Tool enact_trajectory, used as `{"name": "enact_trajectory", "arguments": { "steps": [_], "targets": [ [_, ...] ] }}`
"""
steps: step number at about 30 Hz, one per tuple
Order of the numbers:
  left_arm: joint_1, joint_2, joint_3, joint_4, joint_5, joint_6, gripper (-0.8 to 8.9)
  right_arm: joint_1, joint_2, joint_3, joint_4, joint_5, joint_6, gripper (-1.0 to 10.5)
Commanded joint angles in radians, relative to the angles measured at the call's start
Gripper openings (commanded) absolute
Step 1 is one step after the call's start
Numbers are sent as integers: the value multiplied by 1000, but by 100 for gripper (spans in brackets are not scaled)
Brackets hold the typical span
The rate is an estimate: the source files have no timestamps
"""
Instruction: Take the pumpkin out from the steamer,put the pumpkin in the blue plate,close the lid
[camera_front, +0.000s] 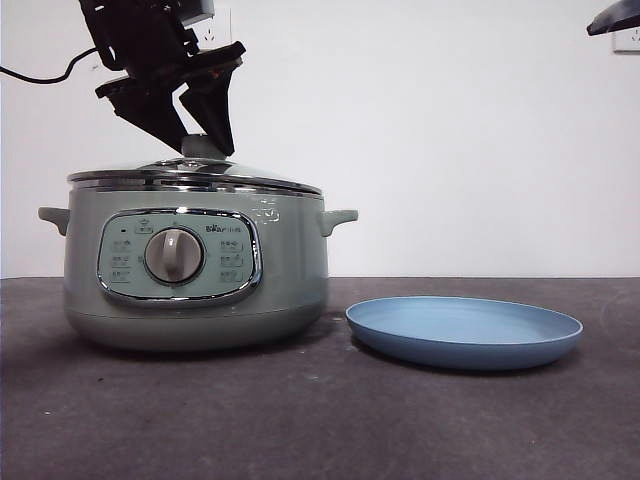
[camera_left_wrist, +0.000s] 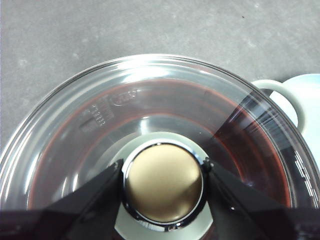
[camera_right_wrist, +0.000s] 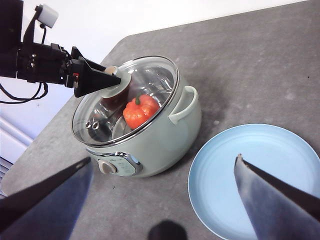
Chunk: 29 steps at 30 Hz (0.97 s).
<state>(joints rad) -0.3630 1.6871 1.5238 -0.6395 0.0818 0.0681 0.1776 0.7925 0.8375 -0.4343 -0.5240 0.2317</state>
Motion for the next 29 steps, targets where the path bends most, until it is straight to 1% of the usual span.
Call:
{"name": "enact_trajectory", "arguments": {
  "steps": [1,7,15,19,22,29],
  "targets": [
    [2,13,1,-25,2,15,-10,3,-1,3,4,-2,6,472],
    [5,8,8,5,1,16,-9,10,0,3,5,-3,2,468],
    [5,-44,96,27,-2,15,-9,90,39,12,7,-1,-17,468],
    [5,-96,143,10,-2,15,-9,152,106,53,7,2,-41,468],
    [5,-159,148,10,-6,15,-9,201,172,105,7,6,-60,468],
    [13,-340,148,-16,-60,28,-9,288,360,275,6,10,-119,468]
  ]
}}
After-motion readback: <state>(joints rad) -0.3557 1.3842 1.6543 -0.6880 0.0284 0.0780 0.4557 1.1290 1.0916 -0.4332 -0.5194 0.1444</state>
